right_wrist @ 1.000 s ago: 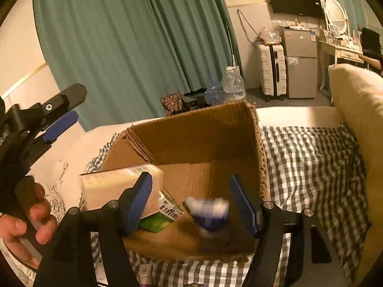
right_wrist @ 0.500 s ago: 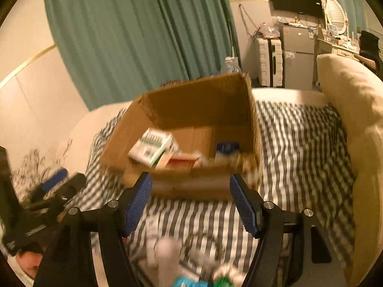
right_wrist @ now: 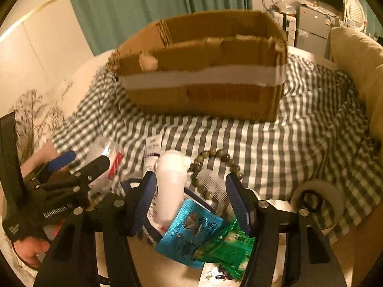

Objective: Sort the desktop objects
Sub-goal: 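Grasp the clear floss-pick tub with the left gripper while the right grasps a white bottle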

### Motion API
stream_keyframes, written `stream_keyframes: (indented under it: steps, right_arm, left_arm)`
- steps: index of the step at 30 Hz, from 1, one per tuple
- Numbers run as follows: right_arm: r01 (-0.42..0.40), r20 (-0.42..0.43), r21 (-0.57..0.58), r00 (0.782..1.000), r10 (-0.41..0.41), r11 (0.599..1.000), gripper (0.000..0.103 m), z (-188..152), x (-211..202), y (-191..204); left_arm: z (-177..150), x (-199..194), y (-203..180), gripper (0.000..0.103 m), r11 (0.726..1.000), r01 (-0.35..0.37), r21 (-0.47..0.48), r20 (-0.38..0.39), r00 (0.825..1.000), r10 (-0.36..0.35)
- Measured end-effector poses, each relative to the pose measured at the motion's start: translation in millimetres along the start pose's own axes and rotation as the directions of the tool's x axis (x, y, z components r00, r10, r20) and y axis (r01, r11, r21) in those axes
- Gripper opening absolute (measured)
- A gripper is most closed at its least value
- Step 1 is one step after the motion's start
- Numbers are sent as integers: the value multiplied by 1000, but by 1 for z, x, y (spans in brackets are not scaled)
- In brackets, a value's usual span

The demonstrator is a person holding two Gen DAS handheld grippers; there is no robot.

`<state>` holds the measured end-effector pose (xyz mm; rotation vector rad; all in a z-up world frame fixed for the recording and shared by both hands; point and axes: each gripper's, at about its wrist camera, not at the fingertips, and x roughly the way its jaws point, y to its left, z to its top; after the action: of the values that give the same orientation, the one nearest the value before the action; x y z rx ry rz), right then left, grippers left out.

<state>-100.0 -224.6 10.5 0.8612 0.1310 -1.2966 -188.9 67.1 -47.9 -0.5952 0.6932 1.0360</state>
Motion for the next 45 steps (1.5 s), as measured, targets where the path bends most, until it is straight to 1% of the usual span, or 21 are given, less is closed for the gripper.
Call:
stream_keyframes:
  steps: [2,5,8,10,11,12,13,14,15,16,19,23,26,29,32,35,38,42,45]
  right_arm:
    - [-6,-26,2,1000,6,1000,54,-3,9,5]
    - [-25,-67,-10,997,24,1000,53,-5,26,9]
    - [-31,-99,-24,995,28,999,50,-7,41,15]
    - [-43,-120,-26,992,40,999,47,-7,50,18]
    - [-44,-134,-35,990,39,998,43,-8,56,20]
    - [-41,-140,-41,990,35,998,42,-8,60,22]
    - [-39,-145,-45,989,32,998,41,-8,62,24]
    - [-39,-145,-45,989,32,998,39,-8,63,24]
    - [-41,-146,-44,989,34,998,39,-8,63,24]
    - [-41,-147,-46,989,34,998,39,-7,63,24]
    - [-40,-138,-42,990,34,998,38,-8,59,23]
    - [-36,-112,-42,993,32,998,33,-8,47,23]
    - [-33,-78,-45,997,29,998,32,-5,34,24]
    - [-28,-47,-46,999,26,999,32,-4,23,24]
    - [-31,-25,-41,999,30,999,32,-4,14,23]
    - [-32,-9,-38,999,32,999,32,-3,6,23]
    - [-37,14,-32,999,38,999,32,1,-2,22]
    - [-44,48,-30,998,46,999,32,7,-14,21]
    - [-54,64,-24,996,55,998,32,11,-24,19]
  left_arm:
    - [-3,11,4,103,1000,-19,-2,-33,999,19]
    - [-7,29,15,103,999,-36,-33,-85,996,33]
    - [-9,45,21,103,997,-66,-43,-114,992,61]
    - [-9,53,22,103,997,-68,-45,-128,990,62]
    - [-8,56,22,100,997,-59,-44,-132,990,52]
    - [-7,58,21,97,998,-52,-40,-131,990,46]
    - [-7,58,21,83,998,-43,-38,-128,991,38]
    - [-7,59,20,73,999,-35,-38,-133,991,30]
    - [-7,58,20,68,999,-40,-33,-131,991,35]
    - [-6,56,19,67,999,-38,-24,-130,991,34]
    - [-7,49,18,66,1000,-24,-20,-109,994,22]
    - [-5,31,11,66,1000,-22,9,-52,998,22]
    - [-5,14,2,66,998,-27,50,5,1000,27]
    - [-4,3,-5,66,996,-31,83,39,999,28]
    - [1,-6,-6,66,995,-16,98,67,998,9]
    - [6,-13,-6,66,995,-3,97,88,996,-6]
    - [9,-25,-14,66,994,8,110,112,994,-21]
    - [12,-35,-22,66,992,23,123,127,991,-39]
    - [18,-40,-26,66,993,46,112,128,990,-60]
